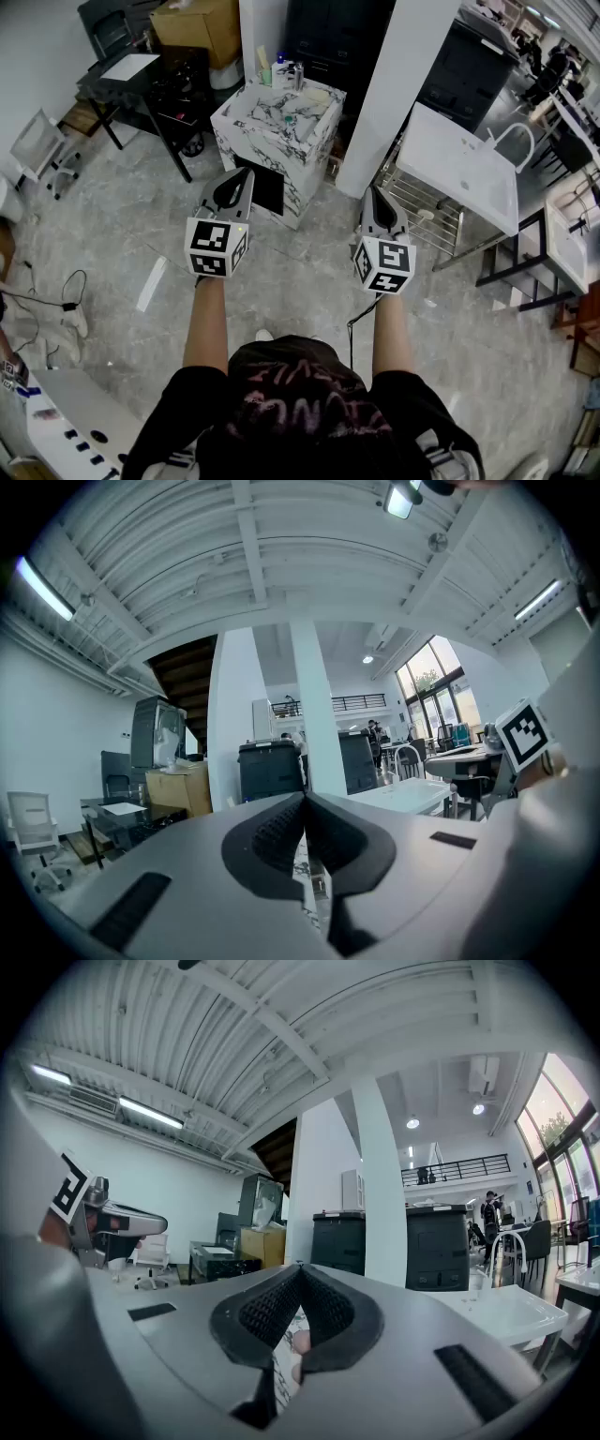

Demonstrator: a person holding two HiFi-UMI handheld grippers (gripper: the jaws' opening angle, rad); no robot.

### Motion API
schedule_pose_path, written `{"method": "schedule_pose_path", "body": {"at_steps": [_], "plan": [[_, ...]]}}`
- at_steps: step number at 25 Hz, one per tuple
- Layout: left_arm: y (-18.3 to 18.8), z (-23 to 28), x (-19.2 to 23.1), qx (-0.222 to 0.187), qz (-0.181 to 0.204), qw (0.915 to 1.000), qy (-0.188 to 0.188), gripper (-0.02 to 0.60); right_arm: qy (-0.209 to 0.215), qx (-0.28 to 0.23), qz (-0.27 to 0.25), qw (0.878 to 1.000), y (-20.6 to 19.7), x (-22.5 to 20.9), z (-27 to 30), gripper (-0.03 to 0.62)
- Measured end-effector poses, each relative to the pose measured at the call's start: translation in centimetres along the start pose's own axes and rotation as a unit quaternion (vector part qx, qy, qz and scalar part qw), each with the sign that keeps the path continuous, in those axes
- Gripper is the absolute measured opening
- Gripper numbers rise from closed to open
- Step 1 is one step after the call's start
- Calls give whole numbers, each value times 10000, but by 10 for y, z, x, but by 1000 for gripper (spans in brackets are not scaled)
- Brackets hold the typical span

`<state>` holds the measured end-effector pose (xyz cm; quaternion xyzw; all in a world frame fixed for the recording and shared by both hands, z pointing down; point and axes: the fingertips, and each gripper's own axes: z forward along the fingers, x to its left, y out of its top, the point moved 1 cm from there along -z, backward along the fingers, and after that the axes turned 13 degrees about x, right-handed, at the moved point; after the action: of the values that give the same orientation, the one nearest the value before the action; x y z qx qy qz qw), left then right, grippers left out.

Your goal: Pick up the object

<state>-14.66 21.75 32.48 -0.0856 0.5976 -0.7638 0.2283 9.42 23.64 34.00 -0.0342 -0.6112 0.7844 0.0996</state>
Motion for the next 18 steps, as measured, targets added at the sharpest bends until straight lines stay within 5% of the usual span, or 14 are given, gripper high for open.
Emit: {"method": "schedule_pose_path", "body": {"at_steps": [18], "plan": [[-11,-15,17,-6,-191,9998,80,17,93,-100,-119,9998,2,20,-4,14]]}}
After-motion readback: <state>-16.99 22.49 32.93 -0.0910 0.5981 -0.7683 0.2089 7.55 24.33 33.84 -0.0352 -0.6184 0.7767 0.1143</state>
